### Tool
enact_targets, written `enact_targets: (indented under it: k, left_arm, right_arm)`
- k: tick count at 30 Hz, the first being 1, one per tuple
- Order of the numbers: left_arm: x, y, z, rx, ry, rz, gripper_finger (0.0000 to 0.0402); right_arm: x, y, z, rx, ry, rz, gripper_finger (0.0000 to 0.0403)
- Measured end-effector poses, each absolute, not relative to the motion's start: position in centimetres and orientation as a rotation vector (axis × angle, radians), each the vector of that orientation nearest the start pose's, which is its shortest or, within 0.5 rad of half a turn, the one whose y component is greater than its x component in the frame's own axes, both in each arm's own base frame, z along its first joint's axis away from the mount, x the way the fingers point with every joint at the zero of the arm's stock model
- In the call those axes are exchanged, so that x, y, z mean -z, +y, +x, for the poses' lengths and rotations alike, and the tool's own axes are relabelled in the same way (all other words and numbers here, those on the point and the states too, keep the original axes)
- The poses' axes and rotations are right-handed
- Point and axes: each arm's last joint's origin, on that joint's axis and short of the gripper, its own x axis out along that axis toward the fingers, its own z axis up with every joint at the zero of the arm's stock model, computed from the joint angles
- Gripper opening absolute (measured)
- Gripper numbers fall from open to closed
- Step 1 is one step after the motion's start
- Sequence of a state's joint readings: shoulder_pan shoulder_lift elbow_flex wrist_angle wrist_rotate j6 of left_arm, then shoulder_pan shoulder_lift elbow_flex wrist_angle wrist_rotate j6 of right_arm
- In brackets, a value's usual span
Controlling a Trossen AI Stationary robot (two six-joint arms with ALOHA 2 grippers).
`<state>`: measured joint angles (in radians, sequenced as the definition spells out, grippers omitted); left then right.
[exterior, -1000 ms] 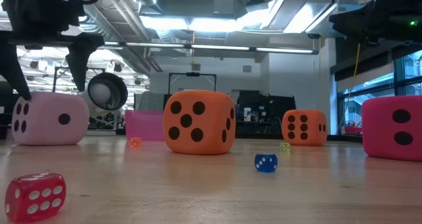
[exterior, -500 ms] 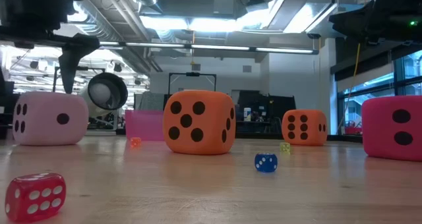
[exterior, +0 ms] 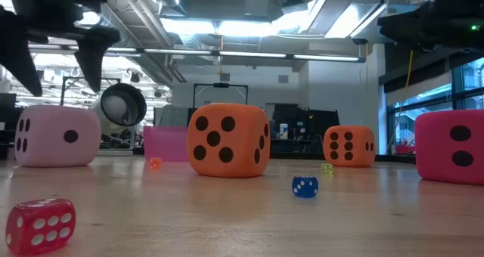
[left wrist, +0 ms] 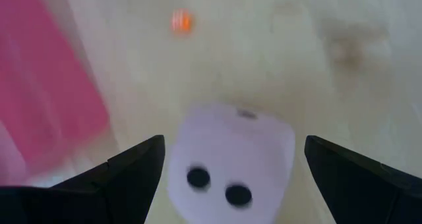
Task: Pick & Place Dice
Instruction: Put the large pink die into the red bin
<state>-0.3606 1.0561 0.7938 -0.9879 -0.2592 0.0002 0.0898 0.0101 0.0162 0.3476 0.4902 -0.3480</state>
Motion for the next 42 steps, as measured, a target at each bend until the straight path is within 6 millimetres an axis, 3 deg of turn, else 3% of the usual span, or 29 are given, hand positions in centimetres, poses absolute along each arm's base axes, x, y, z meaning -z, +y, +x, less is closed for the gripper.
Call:
enact_targets:
  k: [6,13,24,33,42]
  left_arm:
    - [-22.2,-4.9,15.1,-0.03,1.312,0.208,0.0361]
    - [-22.9,-4.7,14.6,-0.049,1.257,0.195,0.0361]
    - [-23.4,-4.2,14.3,-0.109,1.208,0.167,0.0361]
    - [-23.5,-3.3,14.9,-0.113,1.201,0.059,0.0361]
    - [-23.4,-2.5,14.9,-0.18,1.213,-0.033,0.0361]
  right_arm:
    - [-19.8,-0.3,9.4,0.373,-0.257,-0.212,0.0304]
    - [-19.6,-0.3,10.9,0.373,-0.149,-0.084,0.0304]
    - [-20.0,0.2,15.5,0.339,0.081,0.02,0.0304]
    - [-22.0,1.1,23.4,0.266,0.241,-0.095,0.0304]
    - [-21.0,2.2,33.5,0.145,0.36,-0.258,0.0304]
